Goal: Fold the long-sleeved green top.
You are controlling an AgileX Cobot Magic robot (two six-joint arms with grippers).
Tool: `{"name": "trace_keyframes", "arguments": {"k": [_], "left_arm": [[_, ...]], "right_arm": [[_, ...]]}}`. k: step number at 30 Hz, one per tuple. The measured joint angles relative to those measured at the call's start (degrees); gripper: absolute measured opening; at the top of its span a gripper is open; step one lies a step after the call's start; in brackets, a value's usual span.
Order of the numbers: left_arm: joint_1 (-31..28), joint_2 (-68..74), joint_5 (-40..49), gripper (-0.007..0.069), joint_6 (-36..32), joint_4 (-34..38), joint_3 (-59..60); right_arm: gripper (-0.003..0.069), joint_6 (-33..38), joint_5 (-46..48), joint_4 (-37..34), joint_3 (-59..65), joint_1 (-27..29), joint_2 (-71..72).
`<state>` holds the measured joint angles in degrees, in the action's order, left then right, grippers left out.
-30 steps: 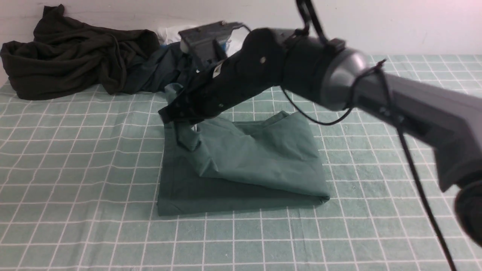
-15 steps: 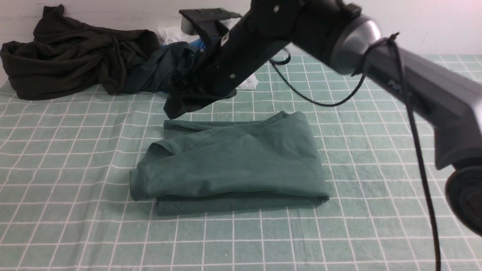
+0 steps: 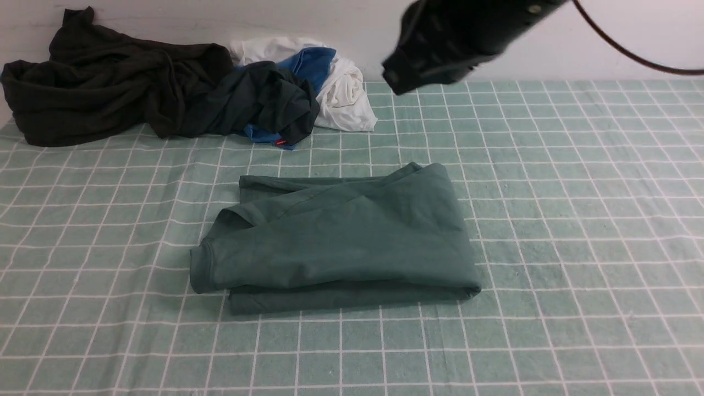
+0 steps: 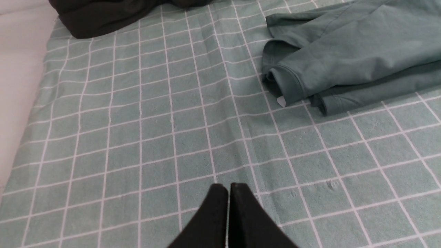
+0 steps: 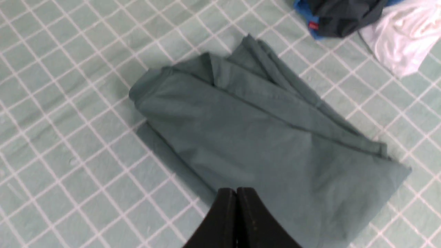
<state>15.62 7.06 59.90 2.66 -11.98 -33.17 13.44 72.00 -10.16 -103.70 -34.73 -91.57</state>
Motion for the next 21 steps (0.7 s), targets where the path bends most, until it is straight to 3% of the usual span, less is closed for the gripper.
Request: {"name": "trace_keyframes", "arguments": {"k": [11,17,21], "left_arm": [[0.00,-0.07,0.05,-0.0003,0.00,-0.26,0.04],[0.00,-0.07,0.05,-0.0003,0.02,-0.26,0.04],[0.00,-0.07,0.05,-0.0003,0.02,-0.31,0.04]], "right_arm": [[-0.0013,0.00,-15.96,0.06,32.36,0.00,32.74],[-0.0013,0.00,-22.30,-0.14,42.08,0.00,45.32],[-0.0013,0.00,-21.46,-0.73,45.04,0.00,49.97]]}}
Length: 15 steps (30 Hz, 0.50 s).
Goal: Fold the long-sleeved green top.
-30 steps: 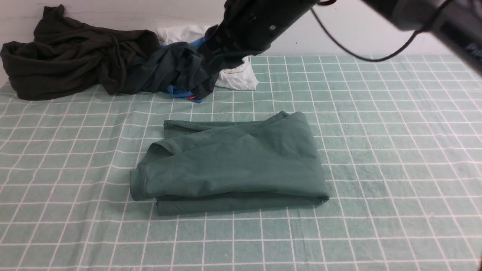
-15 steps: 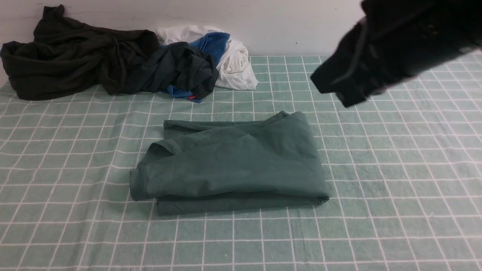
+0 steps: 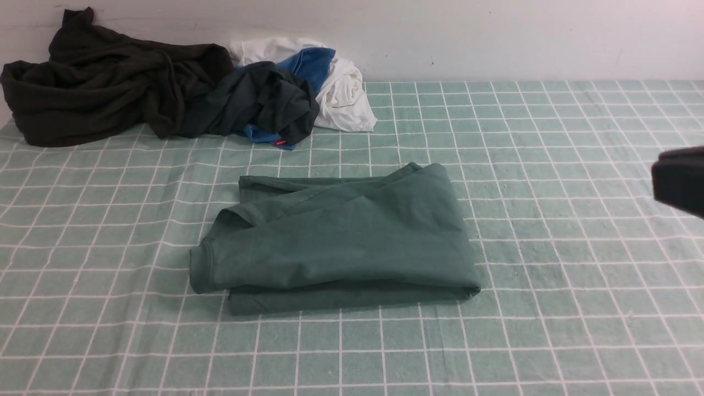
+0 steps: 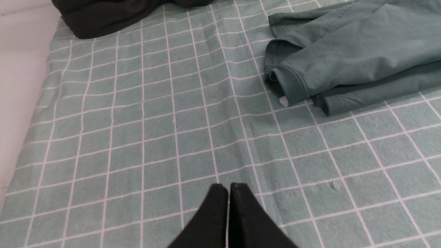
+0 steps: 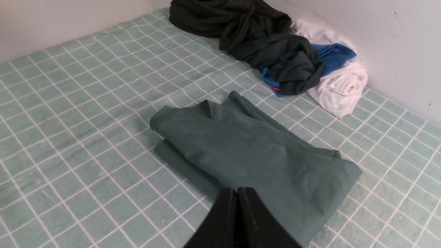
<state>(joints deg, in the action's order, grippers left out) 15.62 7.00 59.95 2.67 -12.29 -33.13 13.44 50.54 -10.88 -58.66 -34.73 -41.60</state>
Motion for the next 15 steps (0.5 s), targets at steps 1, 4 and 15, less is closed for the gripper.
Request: {"name": "trace_keyframes", "arguments": {"k": [1,4,15], "left_arm": [[0.00,0.00,0.00,-0.0003,0.00,0.00,0.00],[0.00,0.00,0.00,-0.0003,0.00,0.00,0.00],[0.00,0.00,0.00,-0.0003,0.00,0.00,0.00]], "right_arm": [[-0.0013,0.00,1.00,-0.31,0.42,0.00,0.79],[-0.0013,0.00,4.32,-0.84,0.90,0.00,1.97],[-0.0013,0.00,4.51,0.66,1.39,0.00,2.22]]}}
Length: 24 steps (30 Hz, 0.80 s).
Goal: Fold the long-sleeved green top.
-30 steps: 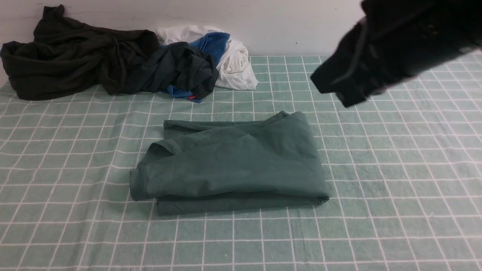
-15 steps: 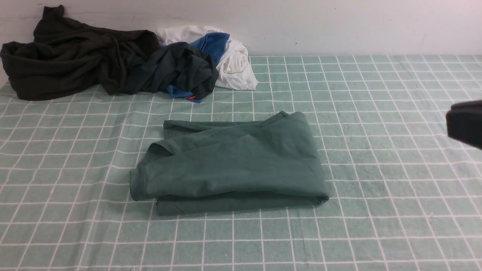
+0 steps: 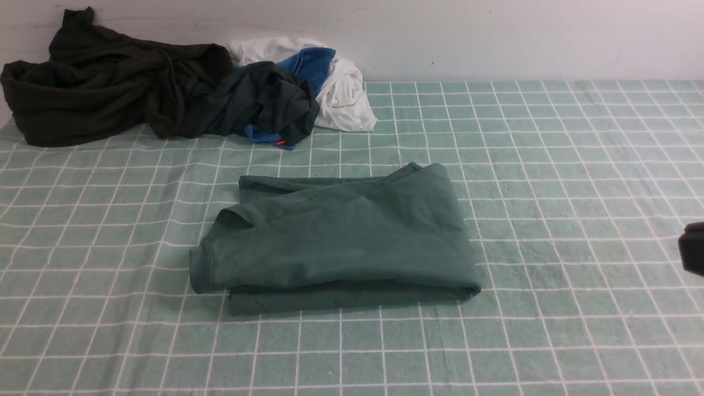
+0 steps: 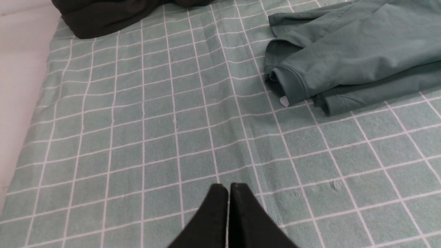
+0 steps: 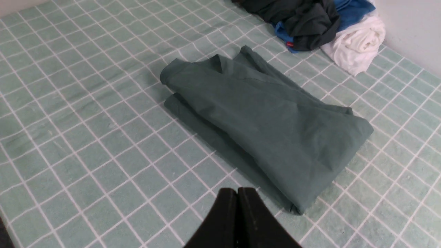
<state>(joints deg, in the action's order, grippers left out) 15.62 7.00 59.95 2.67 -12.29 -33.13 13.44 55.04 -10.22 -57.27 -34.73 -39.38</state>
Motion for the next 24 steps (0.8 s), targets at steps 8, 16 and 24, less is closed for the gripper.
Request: {"name": "trace_keyframes", "arguments": {"k": [8,16,24], "left_arm": [[0.00,0.00,0.00,-0.0003,0.00,-0.19,0.00],[0.00,0.00,0.00,-0.0003,0.00,-0.19,0.00],[0.00,0.00,0.00,-0.0003,0.00,-0.19,0.00]], "right_arm": [[-0.0013,-5.69,-25.62,6.79,18.14,2.38,7.13],[-0.0013,-17.72,-42.99,9.23,42.89,23.18,23.83],[-0.0013,-19.31,-43.20,10.52,58.42,38.77,39.05]]}}
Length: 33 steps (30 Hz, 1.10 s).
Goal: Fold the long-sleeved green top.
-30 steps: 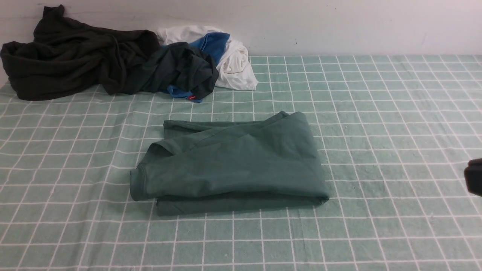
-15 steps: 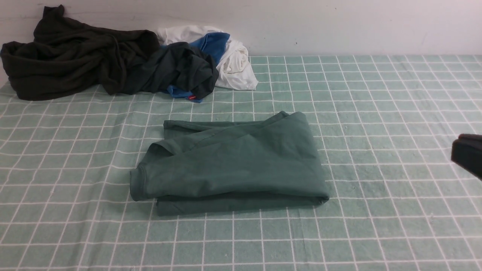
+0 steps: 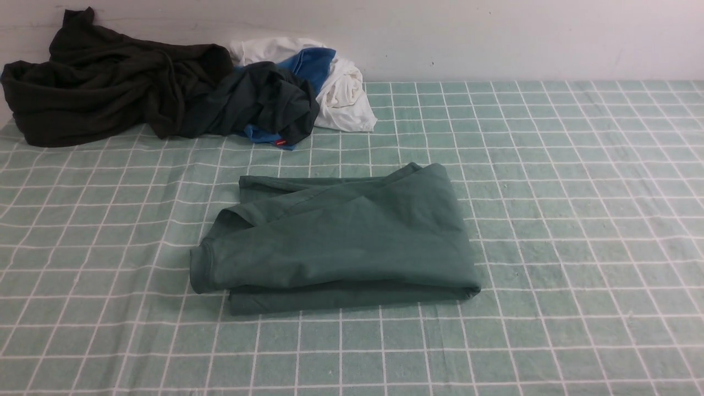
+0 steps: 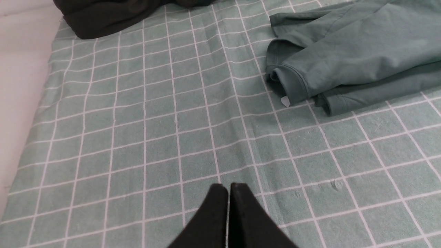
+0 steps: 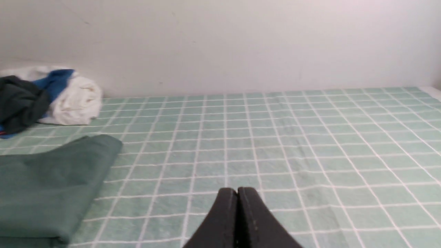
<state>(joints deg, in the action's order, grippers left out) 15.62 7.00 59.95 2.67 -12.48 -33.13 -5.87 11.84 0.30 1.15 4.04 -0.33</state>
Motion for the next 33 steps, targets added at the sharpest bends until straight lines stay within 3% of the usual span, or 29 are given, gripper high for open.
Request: {"name": "trace_keyframes", "arguments": {"k": [7,33], "left_arm": [[0.00,-0.10,-0.05,-0.0003,0.00,-0.17,0.02],[0.00,-0.10,-0.05,-0.0003,0.00,-0.17,0.02]], "right_arm": [[-0.0013,-0.36,7.88,0.88,0.32,0.25,0.93],[-0.0013,-0.36,8.50,0.83,0.22,-0.02,0.93]]}}
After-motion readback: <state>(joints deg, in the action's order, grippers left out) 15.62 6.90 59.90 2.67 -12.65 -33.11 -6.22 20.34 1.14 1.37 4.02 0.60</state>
